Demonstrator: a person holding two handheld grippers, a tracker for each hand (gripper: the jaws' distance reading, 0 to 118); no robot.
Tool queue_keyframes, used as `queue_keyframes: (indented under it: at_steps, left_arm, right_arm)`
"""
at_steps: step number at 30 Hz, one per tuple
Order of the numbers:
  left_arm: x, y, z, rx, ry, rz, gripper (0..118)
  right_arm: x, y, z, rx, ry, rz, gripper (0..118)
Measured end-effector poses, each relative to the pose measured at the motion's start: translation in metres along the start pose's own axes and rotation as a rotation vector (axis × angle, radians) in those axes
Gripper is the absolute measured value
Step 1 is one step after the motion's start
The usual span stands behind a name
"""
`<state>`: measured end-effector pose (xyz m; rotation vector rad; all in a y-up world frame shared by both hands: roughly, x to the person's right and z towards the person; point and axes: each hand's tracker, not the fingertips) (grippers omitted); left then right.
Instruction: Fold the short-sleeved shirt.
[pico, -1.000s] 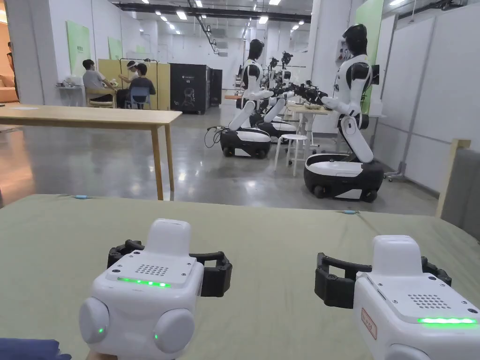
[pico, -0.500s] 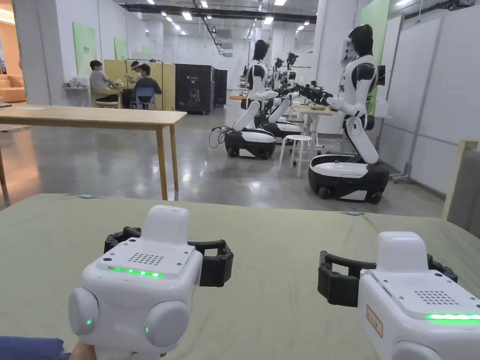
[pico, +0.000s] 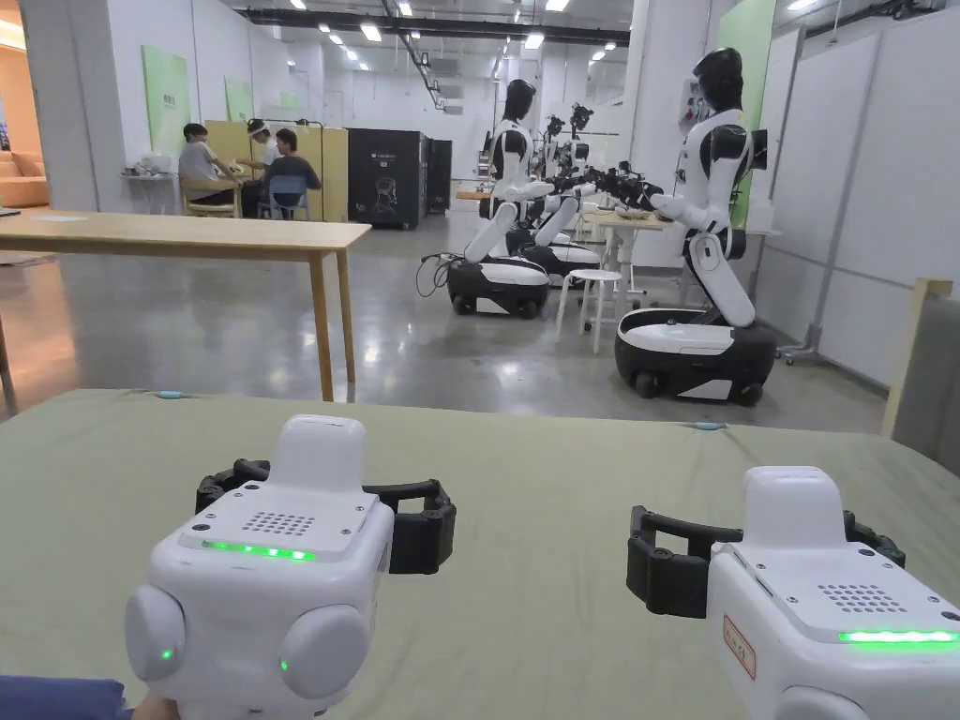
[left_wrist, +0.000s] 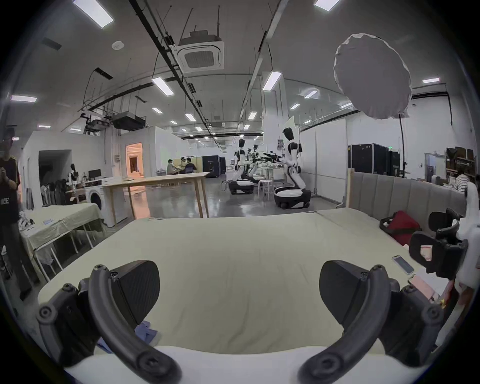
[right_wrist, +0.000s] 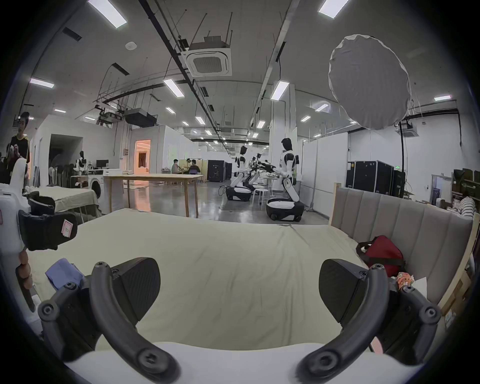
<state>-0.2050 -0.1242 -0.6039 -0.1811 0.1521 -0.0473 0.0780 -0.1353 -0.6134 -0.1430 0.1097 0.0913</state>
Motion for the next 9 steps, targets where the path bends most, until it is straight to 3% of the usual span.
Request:
queue_keyframes:
  at_steps: [9]
  left_arm:
    - [-0.0023,0.0065,0.0072,0.016,-0.036,0.021,118]
  right_arm:
    - [-0.0038,0.0037,0.0017,0.011,0.014,0.000,118]
